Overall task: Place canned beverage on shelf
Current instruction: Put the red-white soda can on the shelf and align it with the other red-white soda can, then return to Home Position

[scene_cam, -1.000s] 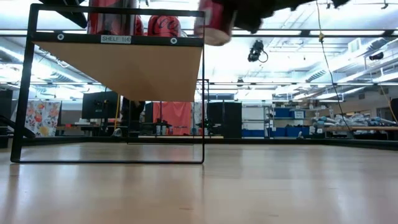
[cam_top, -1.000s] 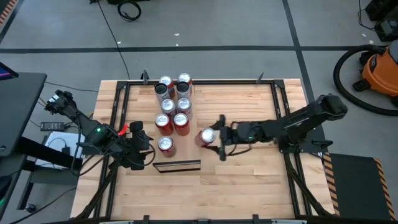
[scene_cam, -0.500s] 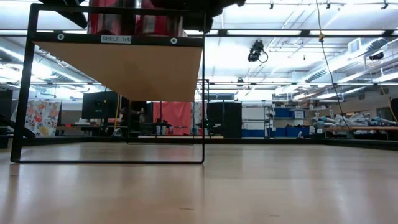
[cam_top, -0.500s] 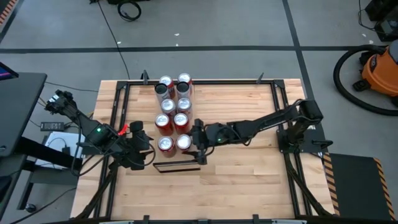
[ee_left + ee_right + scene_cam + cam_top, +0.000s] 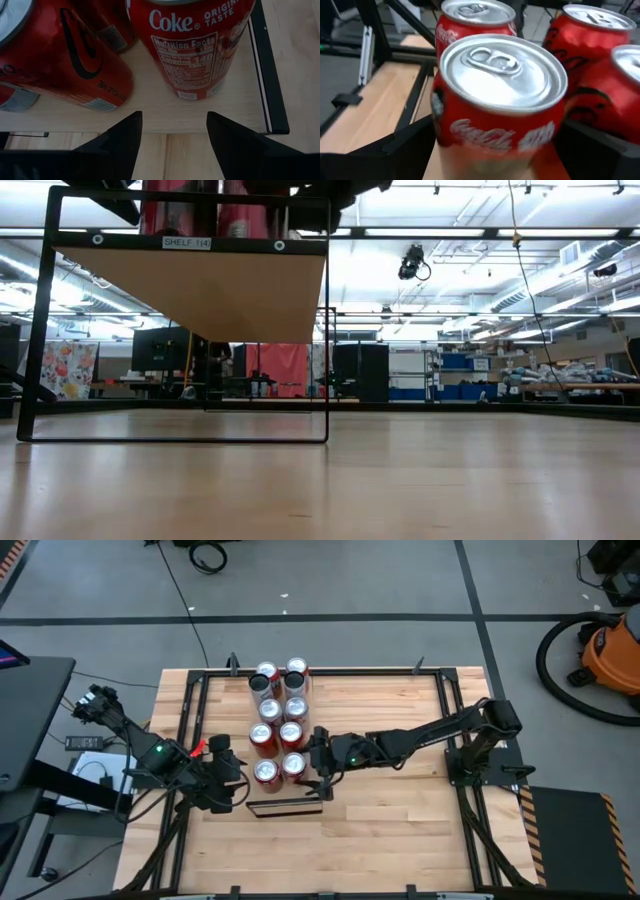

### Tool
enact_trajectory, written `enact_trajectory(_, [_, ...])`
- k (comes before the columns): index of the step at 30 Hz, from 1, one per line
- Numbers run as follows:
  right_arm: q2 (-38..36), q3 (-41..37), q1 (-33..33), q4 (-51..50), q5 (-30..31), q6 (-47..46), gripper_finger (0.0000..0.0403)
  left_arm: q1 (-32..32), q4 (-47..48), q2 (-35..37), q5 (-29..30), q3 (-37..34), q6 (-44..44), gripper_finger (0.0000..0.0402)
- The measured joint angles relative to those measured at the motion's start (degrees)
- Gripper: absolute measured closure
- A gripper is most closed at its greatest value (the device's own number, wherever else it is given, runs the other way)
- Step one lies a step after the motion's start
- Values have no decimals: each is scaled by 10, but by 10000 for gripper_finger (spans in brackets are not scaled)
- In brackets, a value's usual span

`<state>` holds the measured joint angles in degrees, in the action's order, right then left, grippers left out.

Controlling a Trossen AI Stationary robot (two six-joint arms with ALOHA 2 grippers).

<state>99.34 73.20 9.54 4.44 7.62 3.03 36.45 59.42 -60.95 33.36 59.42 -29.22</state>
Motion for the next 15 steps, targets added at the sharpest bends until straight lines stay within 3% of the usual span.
enact_trajectory(15, [-55,-1,18,-84,33,-15,26,0,6,0,0,0,3,168])
